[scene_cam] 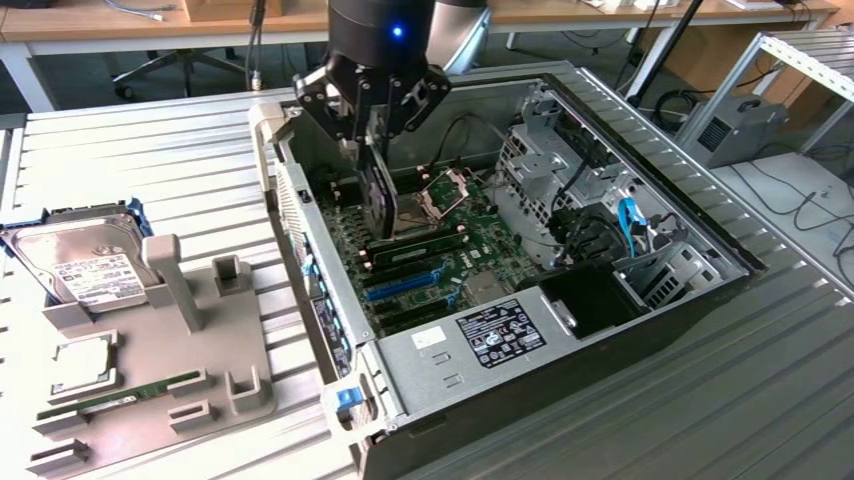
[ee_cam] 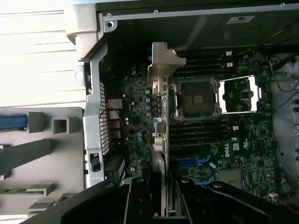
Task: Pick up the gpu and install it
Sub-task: 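Pick up the gpu and move the gpu toward the slot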
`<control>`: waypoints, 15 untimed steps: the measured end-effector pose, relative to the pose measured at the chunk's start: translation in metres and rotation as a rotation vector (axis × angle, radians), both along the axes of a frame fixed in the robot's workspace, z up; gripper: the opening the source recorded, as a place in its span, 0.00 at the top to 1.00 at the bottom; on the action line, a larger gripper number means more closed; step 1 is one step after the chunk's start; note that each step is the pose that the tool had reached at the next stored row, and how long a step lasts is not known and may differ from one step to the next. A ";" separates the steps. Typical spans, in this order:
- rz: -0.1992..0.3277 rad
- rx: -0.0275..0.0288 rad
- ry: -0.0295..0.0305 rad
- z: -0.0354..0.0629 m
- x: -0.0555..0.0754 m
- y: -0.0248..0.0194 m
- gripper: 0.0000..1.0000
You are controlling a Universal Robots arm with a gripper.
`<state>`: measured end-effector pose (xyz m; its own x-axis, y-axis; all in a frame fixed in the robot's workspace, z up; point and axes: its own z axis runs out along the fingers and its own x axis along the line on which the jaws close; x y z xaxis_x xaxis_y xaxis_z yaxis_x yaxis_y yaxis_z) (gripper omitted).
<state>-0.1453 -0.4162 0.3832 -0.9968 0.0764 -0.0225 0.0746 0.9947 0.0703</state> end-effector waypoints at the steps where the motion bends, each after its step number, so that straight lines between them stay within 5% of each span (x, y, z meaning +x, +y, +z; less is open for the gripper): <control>1: 0.000 0.0000 0.0000 -0.0002 0.000 0.0000 0.74; 15: 0.000 0.0001 0.0000 -0.0032 0.005 0.0000 0.74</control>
<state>-0.1402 -0.4162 0.3800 -0.9968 0.0764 -0.0225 0.0746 0.9947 0.0703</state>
